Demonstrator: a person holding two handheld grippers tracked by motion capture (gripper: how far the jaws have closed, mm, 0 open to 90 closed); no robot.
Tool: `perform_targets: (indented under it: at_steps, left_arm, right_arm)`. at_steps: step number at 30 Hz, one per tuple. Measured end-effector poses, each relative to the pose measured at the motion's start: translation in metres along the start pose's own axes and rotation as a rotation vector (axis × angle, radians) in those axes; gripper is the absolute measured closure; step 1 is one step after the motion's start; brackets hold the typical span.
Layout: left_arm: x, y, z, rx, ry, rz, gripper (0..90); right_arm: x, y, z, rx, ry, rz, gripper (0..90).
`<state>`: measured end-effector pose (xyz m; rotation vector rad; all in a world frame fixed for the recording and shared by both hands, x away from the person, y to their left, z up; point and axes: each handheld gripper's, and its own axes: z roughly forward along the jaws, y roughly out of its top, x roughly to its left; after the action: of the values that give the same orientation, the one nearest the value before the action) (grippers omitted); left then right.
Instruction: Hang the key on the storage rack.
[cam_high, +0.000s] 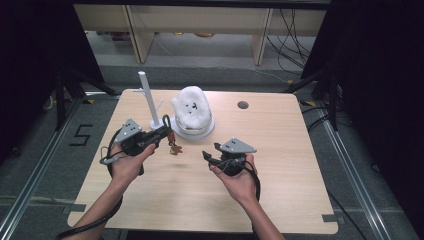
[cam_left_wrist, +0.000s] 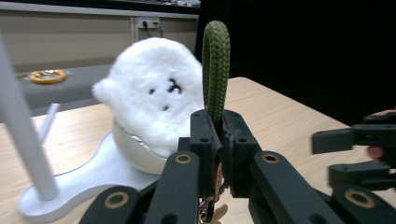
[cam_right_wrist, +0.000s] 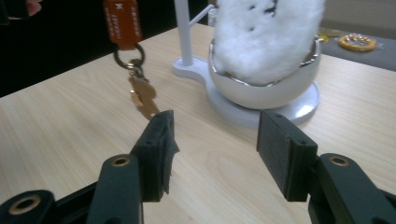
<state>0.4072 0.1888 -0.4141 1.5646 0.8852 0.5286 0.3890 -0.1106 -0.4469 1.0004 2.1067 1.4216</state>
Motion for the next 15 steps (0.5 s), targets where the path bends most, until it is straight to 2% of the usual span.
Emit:
perform_targets:
  at_steps: [1,3,4,5,6,7,8,9,10,14,15]
  left_arm:
    - [0.001,0.0,-0.001,-0.002,0.011,-0.001,83.8]
    - [0.004,0.0,-0.003,-0.002,0.033,0.006,83.8]
    - [0.005,0.0,-0.004,-0.002,0.042,0.005,83.8]
    - [0.006,0.0,-0.004,0.0,0.05,0.007,83.8]
    - [0.008,0.0,-0.005,0.0,0.058,0.01,83.8]
    - [0.009,0.0,-0.006,0.001,0.065,0.005,83.8]
    - [0.011,0.0,-0.006,0.002,0.073,0.004,83.8]
    - [0.012,0.0,-0.006,0.0,0.08,0.0,83.8]
    - [0.013,0.0,-0.007,0.002,0.086,-0.003,83.8]
    - [0.018,0.0,-0.009,0.0,0.114,-0.005,83.8]
    - [0.02,0.0,-0.009,-0.001,0.12,-0.005,83.8]
  right_arm:
    - [-0.001,-0.001,-0.002,0.003,-0.004,0.019,47.9]
    - [-0.005,-0.003,-0.006,0.004,-0.024,0.002,48.2]
    - [-0.006,-0.004,-0.007,0.001,-0.013,0.008,48.3]
    - [-0.008,-0.005,-0.01,-0.001,-0.039,0.007,48.4]
    - [-0.007,-0.007,-0.01,-0.01,-0.036,0.026,48.4]
    - [-0.01,-0.007,-0.012,-0.003,-0.039,0.012,48.4]
    - [-0.01,-0.009,-0.013,-0.008,-0.037,0.029,48.4]
    - [-0.013,-0.01,-0.014,-0.011,-0.037,0.016,48.2]
    - [-0.013,-0.011,-0.017,-0.007,-0.056,0.03,48.0]
    - [-0.018,-0.015,-0.021,-0.021,-0.062,0.025,47.4]
    - [-0.017,-0.016,-0.023,-0.019,-0.079,0.051,47.3]
